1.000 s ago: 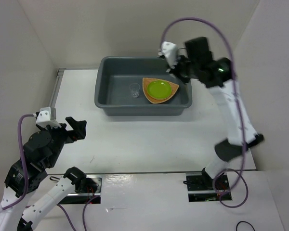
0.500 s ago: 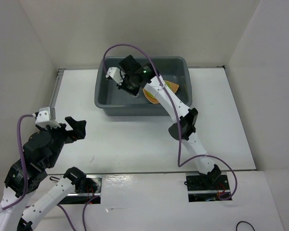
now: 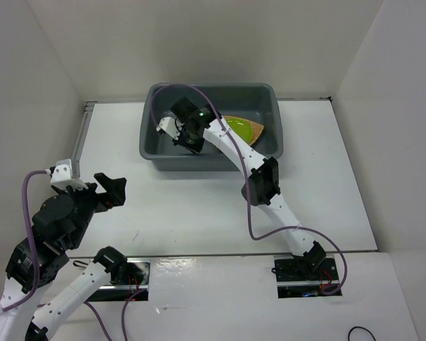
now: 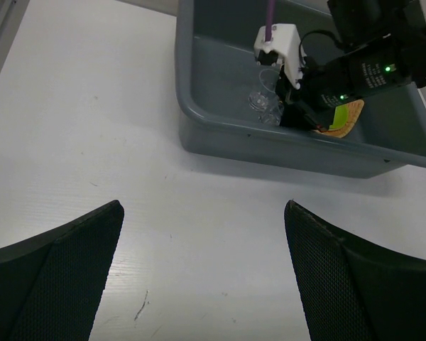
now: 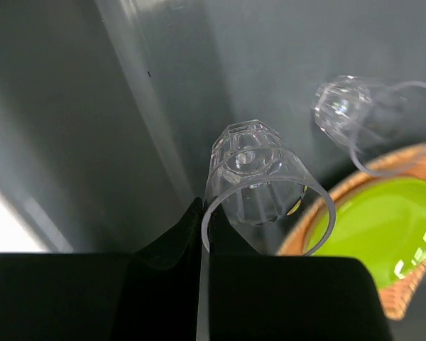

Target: Place the mixed dishes into the plastic bin

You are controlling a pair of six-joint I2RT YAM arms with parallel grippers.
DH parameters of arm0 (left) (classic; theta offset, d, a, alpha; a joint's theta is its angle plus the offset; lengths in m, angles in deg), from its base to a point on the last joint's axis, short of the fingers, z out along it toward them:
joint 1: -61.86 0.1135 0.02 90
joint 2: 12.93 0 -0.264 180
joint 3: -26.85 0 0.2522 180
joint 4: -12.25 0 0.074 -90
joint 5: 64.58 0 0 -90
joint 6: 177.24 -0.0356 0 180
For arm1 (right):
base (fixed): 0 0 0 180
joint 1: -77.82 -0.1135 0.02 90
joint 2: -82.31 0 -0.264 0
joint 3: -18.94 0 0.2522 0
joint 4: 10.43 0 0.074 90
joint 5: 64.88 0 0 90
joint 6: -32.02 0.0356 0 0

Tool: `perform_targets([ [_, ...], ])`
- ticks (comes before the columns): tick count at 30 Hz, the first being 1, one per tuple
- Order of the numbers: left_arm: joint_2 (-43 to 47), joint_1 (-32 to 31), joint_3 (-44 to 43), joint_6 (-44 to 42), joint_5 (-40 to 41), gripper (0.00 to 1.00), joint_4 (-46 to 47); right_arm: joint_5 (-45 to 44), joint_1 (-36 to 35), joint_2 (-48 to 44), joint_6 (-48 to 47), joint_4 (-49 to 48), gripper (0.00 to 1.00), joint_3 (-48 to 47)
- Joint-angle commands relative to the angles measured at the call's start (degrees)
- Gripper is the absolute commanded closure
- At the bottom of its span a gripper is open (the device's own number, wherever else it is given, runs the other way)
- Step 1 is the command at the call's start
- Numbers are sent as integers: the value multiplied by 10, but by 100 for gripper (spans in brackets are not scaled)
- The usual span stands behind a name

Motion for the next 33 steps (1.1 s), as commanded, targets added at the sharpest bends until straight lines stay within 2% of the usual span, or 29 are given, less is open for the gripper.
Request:
perform_targets([
  [1, 5, -1, 1, 3, 14, 0, 18, 13, 10, 18, -9, 3, 100, -29],
  [8, -5, -1, 1, 3, 14, 0, 18, 18, 27, 59, -21, 3, 97, -66],
  [9, -5, -1, 1, 3, 14, 0, 18, 25, 27, 59, -21, 3, 93, -71],
  [10, -5, -1, 1, 3, 14, 0, 18, 25, 32, 59, -21, 3, 83, -77],
  [12, -10, -1, 1, 3, 14, 0, 18, 30, 33, 59, -16, 3, 72, -83],
  [13, -10, -1, 1, 3, 14, 0, 18, 30, 33, 53, -16, 3, 63, -89],
  [15, -10, -1, 1, 3, 14, 0, 18, 30, 33, 39, -16, 3, 56, -89],
  [16, -10, -1, 1, 3, 14, 0, 18, 30, 33, 25, -16, 3, 49, -89],
  [17, -10, -1, 1, 3, 14, 0, 18, 30, 33, 16, -9, 3, 46, -94],
  [21, -10, -1, 1, 3, 14, 0, 18, 23, 33, -53, 16, 3, 42, -101],
  [24, -10, -1, 1, 3, 14, 0, 18, -2, 33, -129, 38, 3, 29, -101],
  [25, -10, -1, 1, 3, 14, 0, 18, -32, 33, -171, 51, 3, 16, -96],
  [28, -10, -1, 1, 3, 14, 0, 18, -99, 54, -236, 79, 3, 2, -33],
  [33, -10, -1, 1, 3, 8, 0, 18, -111, 161, -397, 91, 3, 2, 234],
])
